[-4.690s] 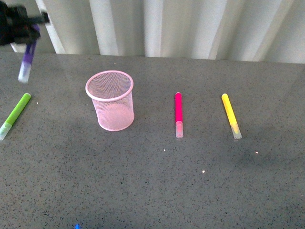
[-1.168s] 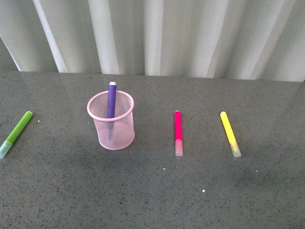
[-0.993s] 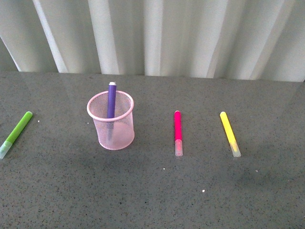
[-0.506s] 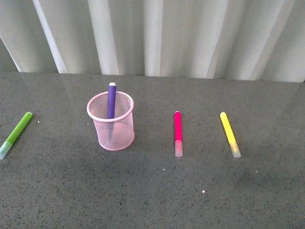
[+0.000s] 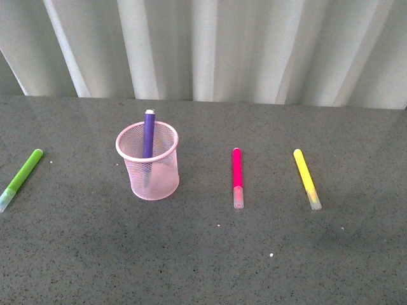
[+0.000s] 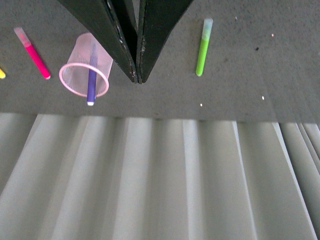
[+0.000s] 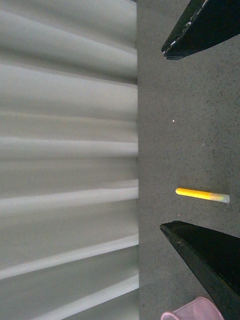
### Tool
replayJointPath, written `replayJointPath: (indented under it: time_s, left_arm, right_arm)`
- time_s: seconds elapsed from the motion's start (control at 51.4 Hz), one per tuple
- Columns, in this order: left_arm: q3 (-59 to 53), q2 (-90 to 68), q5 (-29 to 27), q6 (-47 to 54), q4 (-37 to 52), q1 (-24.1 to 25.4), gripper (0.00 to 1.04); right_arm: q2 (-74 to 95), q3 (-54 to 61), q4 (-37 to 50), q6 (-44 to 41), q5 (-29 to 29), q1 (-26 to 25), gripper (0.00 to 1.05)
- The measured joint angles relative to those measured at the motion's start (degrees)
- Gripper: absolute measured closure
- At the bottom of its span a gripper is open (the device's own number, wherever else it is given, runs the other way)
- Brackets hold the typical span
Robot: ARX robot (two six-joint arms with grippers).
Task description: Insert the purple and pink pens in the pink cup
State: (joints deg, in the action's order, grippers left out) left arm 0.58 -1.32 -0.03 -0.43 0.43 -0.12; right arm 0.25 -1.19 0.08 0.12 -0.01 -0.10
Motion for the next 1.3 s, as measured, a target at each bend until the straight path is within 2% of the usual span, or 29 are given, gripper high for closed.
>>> replayJointPath:
  time_s: [0.311,0.623,0.642,0.701,0.759,0.798,0.876,0.973,1.148,1.304]
  left_arm:
    - [0.0,1.1,0.0,0.0,-0.4,0.0,1.0]
    - [0.0,1.1,0.0,0.0,-0.4,0.0,0.43]
    - [0.0,1.1,0.0,0.0,-0.4,0.0,0.42]
    - [0.0,1.1,-0.1,0.0,-0.4,0.0,0.33]
    - [0.0,1.1,0.1,0.0,-0.4,0.0,0.22]
    - [0.0,1.1,0.0,0.0,-0.4,0.0,0.17]
    - [0.0,1.1,0.0,0.0,-0.4,0.0,0.05]
    - [0.0,1.1,0.0,0.0,-0.4,0.0,0.07]
    - [0.0,1.1,0.0,0.0,-0.4,0.0,0.07]
    - [0.0,1.1,0.0,0.0,-0.4,0.0,0.07]
  right_arm:
    - [0.0,0.0,0.0,0.0,0.0,0.0,0.07]
    - [0.0,0.0,0.0,0.0,0.0,0.0,0.07]
    - [0.3,-0.1,-0.4,-0.1,-0.8,-0.2,0.07]
    - [7.1,-4.5,-9.8,-0.6,-11.8,-2.9,0.07]
    - [18.1,-8.3,-11.6,0.7,-18.1,-2.8,0.07]
    - [24.9,-10.5,-9.5,2.2,-18.3,-1.8,0.07]
    - [40.6,-16.7,-3.0,6.3,-15.1,1.2,0.07]
    - [65.4,-27.5,6.3,12.6,-8.2,5.6,0.07]
    - [90.3,-38.3,6.5,17.7,-5.1,10.5,0.07]
    - [100.9,-44.8,7.6,18.2,-1.8,13.7,0.07]
